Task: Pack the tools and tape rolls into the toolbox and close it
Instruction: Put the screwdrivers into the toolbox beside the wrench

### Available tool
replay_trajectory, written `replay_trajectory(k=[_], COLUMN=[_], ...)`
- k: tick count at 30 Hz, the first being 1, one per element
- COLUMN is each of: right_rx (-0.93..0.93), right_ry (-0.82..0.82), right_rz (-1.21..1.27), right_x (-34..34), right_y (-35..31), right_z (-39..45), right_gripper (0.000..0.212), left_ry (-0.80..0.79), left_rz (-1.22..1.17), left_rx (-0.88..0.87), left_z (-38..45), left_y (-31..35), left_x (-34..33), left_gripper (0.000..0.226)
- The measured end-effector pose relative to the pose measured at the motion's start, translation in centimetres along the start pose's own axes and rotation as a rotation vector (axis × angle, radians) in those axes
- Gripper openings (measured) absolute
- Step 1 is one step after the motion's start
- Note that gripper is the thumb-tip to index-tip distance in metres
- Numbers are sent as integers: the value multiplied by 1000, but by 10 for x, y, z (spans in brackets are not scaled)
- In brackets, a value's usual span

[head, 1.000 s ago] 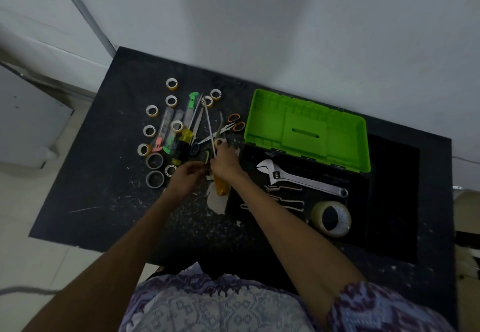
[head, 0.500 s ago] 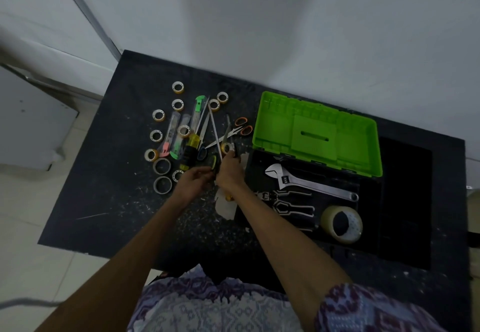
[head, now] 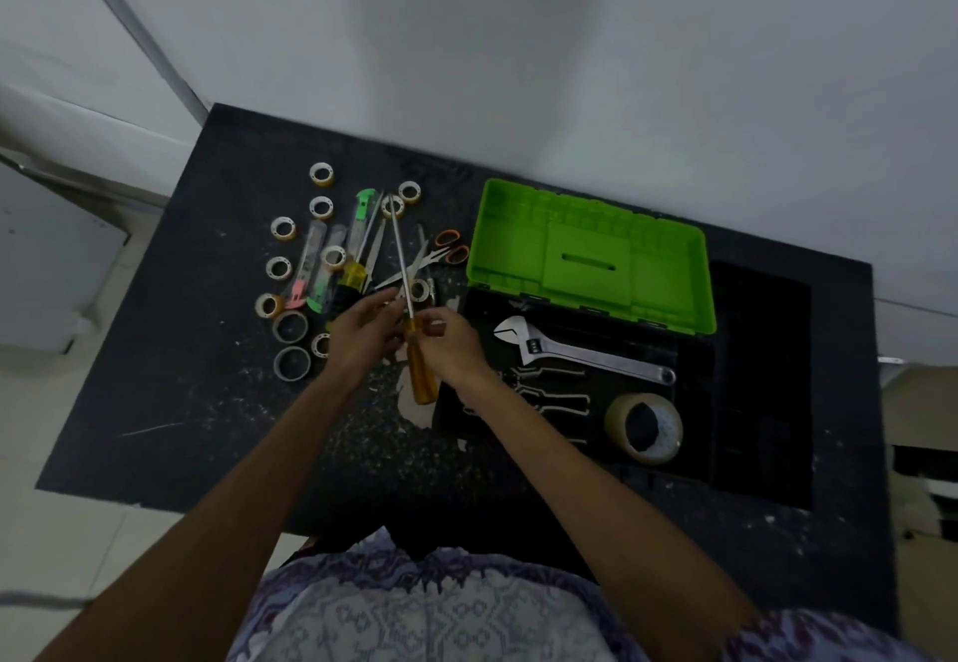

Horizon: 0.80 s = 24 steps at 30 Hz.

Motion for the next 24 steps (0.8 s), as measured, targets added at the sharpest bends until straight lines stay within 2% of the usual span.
replay_trajectory(k=[6, 12, 16, 19, 24], right_rx=[100, 178, 224, 238, 259], right_ry=[-15, 104, 164, 215, 307], right_rz=[-9, -92, -206, -302, -520], right_x=[49, 120, 175, 207, 258], right_y=[11, 34, 59, 75, 94], right_z=[-13, -31, -39, -36, -35], right_gripper=[30, 29, 29, 28, 28], left_ry=[-106, -277, -499, -635, -637], left_rz=[0, 90, 332, 547, 786], left_rx=[-75, -112, -206, -194, -274], left_z=[-19, -46, -76, -92, -107], left_y=[10, -3, -22, -53, -70], left_x=[-40, -105, -146, -149, -143], left_gripper=[29, 33, 30, 31, 27])
Point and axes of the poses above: each hand's wrist, its own z-axis towards the middle knuckle, its own x-axis out of the back of the hand, y = z × x, the point moved 10 cm from there along z, towards the middle knuckle, and after that the axes turned 13 degrees about -x, right-handed, at the moved point
